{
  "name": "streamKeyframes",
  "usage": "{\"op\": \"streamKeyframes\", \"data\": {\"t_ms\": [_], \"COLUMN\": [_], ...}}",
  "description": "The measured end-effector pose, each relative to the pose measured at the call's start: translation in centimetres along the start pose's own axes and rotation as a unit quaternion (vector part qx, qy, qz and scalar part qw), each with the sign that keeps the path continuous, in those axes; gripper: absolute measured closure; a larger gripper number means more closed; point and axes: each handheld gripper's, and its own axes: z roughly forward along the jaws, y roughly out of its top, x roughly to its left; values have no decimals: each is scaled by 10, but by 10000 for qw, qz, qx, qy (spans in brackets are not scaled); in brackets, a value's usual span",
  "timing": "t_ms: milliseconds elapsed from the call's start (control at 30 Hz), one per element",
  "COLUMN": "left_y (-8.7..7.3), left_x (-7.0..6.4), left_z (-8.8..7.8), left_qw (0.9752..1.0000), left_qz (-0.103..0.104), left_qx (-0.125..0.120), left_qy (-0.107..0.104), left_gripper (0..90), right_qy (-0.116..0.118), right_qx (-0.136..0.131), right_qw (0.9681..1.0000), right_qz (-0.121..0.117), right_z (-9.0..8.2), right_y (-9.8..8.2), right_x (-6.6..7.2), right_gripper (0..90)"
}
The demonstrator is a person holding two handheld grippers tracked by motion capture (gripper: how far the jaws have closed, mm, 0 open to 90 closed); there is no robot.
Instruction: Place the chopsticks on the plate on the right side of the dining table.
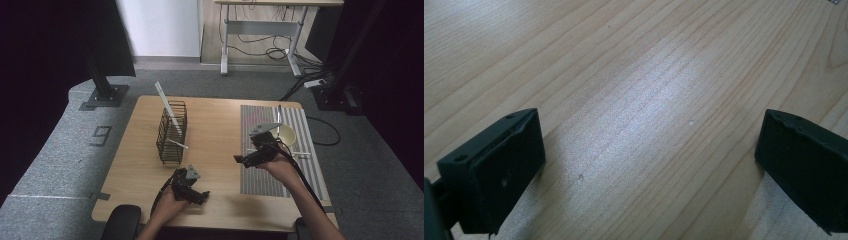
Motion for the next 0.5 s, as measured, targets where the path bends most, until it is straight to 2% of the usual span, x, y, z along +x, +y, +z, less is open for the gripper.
{"op": "streamKeyframes", "data": {"t_ms": [233,400,500], "left_y": [0,0,0], "left_x": [0,0,0], "left_z": [0,0,0], "left_qw": [10000,10000,10000], "left_qz": [-7,-5,-2], "left_qx": [0,-5,-3], "left_qy": [-2,3,2], "left_gripper": [0,0,0], "right_qy": [62,106,208], "right_qx": [80,114,139], "right_qw": [9997,9995,9992], "right_qz": [-211,-271,-318], "right_z": [14,22,29], "right_y": [22,33,41], "right_x": [11,17,22], "right_gripper": [42,54,56]}}
